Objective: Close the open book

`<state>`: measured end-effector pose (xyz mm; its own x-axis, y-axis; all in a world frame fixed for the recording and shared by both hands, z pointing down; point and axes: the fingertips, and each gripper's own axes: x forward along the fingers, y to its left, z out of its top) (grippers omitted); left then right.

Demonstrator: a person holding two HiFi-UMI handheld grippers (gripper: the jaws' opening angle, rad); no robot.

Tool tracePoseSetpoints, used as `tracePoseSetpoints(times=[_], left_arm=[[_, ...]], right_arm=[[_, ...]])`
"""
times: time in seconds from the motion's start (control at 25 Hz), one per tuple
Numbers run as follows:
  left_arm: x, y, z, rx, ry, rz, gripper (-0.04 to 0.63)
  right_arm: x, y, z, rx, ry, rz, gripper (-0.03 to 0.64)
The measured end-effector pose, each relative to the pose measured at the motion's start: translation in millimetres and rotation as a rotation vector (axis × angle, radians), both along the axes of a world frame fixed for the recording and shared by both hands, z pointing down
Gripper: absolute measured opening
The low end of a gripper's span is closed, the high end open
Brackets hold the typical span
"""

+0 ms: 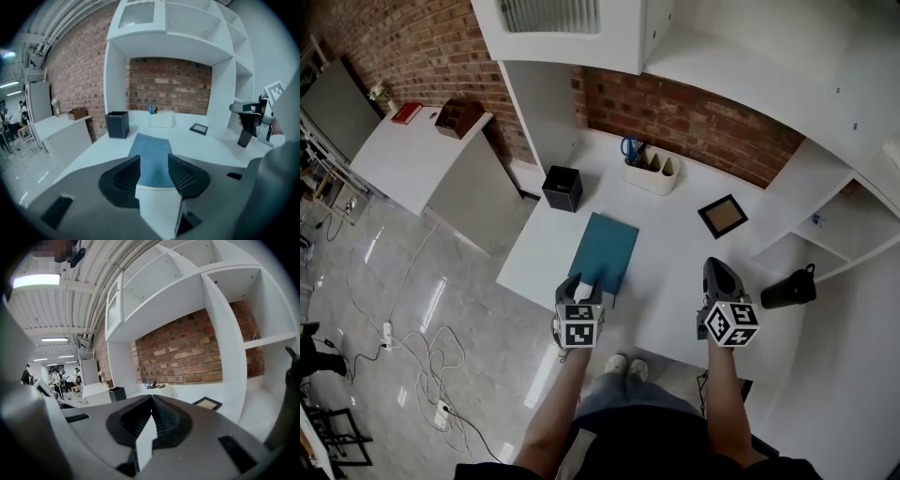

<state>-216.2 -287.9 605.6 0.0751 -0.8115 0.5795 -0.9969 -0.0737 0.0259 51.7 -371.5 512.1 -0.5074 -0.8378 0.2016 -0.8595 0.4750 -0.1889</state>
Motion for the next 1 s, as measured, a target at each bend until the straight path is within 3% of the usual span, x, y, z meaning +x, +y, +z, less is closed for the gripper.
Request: tracePoseSetpoints(times=[0.28, 0.48, 0.76, 1.0], left_arm=[[19, -46, -96, 0.278, -0.044, 0.105, 0.084], [45, -69, -147, 0.413, -0.028, 0.175, 0.031], [79, -84, -197, 0.516, -0.013, 0.268, 0.009], [100, -81, -198, 0.519, 0.021, 0.301, 0.009]], right_arm=[[11, 6, -23, 0.062, -0.026, 0.045, 0.0], [32, 8, -48, 0.131, -0.045, 0.097, 0.0], [63, 13, -87, 0.218, -0.067, 0.176, 0.0], [76, 18, -103, 0.261, -0.056, 0.202, -0.002]])
